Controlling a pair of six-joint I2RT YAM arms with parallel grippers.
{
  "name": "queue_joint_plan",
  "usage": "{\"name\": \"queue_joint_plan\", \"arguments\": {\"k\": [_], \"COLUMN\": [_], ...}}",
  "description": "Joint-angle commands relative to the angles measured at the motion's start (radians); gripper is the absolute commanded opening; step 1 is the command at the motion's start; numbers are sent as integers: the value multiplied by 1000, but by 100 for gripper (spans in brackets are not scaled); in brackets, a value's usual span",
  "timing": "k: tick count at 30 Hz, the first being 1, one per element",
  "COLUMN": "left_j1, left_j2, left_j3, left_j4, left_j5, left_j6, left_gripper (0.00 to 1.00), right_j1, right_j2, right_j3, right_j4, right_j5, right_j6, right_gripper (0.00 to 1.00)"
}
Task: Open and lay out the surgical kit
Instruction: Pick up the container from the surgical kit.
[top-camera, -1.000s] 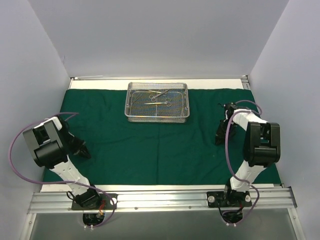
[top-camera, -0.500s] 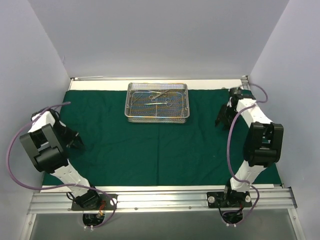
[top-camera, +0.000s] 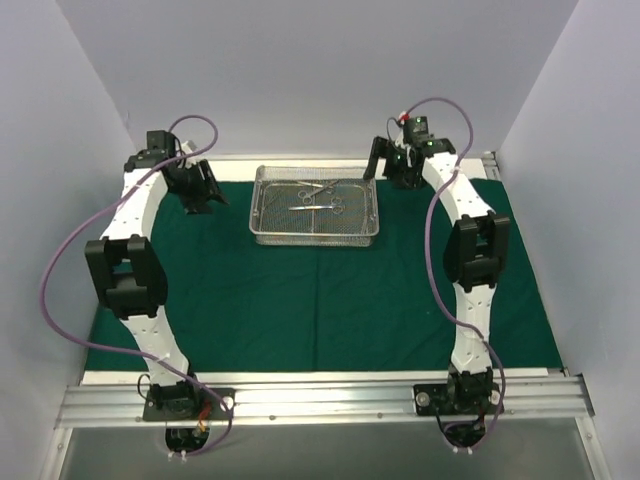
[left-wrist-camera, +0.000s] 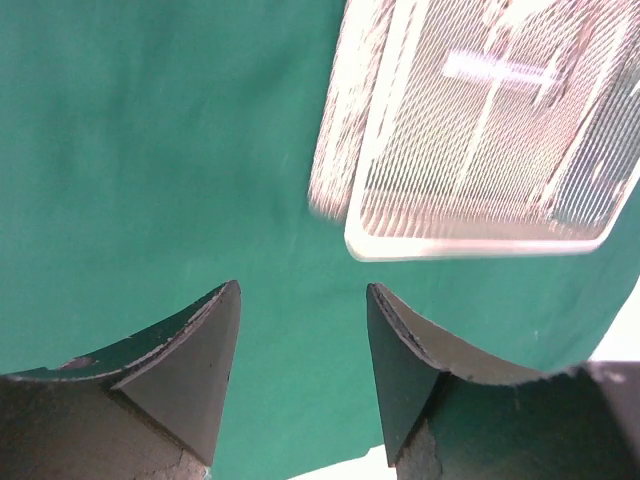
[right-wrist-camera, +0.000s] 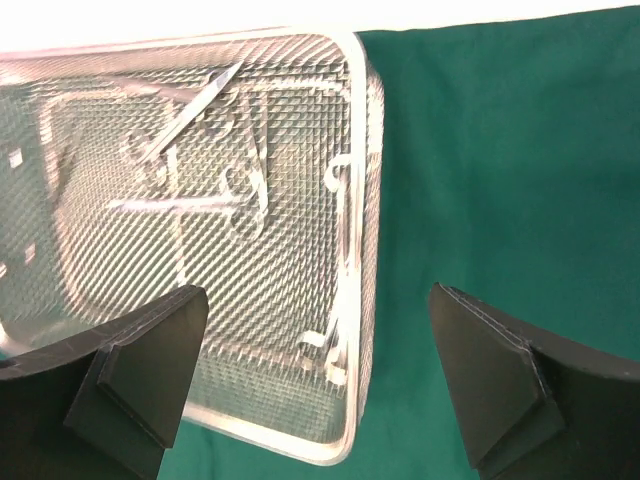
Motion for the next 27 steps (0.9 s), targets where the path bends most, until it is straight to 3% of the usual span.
{"name": "queue_joint_plan", "arguments": {"k": [1, 9, 21, 27], "left_j1": [-28, -118, -207, -212], "left_j2": [114, 347, 526, 555], "left_j3": [162, 426, 590, 594], "left_j4": [74, 11, -61, -71], "left_j5": [-9, -60, -84, -88], "left_j6": [15, 21, -3, 4], "left_gripper": [62, 63, 62, 60], "right_j1": [-12, -6, 3, 15], "right_j2": [84, 160, 218, 255], "right_j3": [96, 136, 142, 142], "right_j4": [-94, -94, -69, -68], "right_j5": [28, 71, 27, 15], "right_j6": [-1, -15, 6, 15], "right_gripper": [100, 97, 76, 47]}}
